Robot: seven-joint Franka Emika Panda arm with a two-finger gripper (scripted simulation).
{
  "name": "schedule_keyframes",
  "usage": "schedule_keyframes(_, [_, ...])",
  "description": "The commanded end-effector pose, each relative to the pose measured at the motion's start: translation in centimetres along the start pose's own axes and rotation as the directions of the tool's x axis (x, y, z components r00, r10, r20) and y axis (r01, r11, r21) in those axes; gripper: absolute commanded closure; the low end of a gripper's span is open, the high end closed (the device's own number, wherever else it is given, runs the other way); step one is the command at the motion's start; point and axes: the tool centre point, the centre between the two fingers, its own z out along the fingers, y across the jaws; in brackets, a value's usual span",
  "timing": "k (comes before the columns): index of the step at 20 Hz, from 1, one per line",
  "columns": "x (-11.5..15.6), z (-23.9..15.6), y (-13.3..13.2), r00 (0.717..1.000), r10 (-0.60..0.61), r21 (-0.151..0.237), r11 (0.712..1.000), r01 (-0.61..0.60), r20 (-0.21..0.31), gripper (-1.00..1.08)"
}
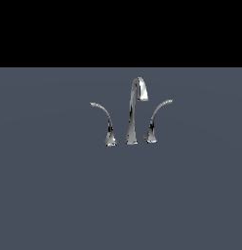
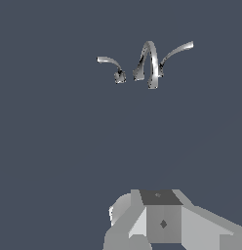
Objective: Turn on the faucet by rotating a designated handle.
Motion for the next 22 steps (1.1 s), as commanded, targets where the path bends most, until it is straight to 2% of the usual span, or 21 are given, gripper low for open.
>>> schedule_keyframes(1, [0.0, 0.0, 0.0, 1.0, 0.0, 0.0, 1.0, 0.0, 0.0, 1.08])
schedule_keyframes(10, [0.9, 0.4, 1.2, 0.999, 0.032, 0.034, 0.999, -0.032, -0.003, 1.08])
schedule_keyframes(16, [1.2, 0.4, 1.2, 0.999, 0.04, 0.032, 0.999, -0.04, -0.002, 1.08])
schedule_keyframes(22, [2.8, 0.7, 1.6, 0.995, 0.096, 0.029, 0.995, -0.096, -0.001, 1.08])
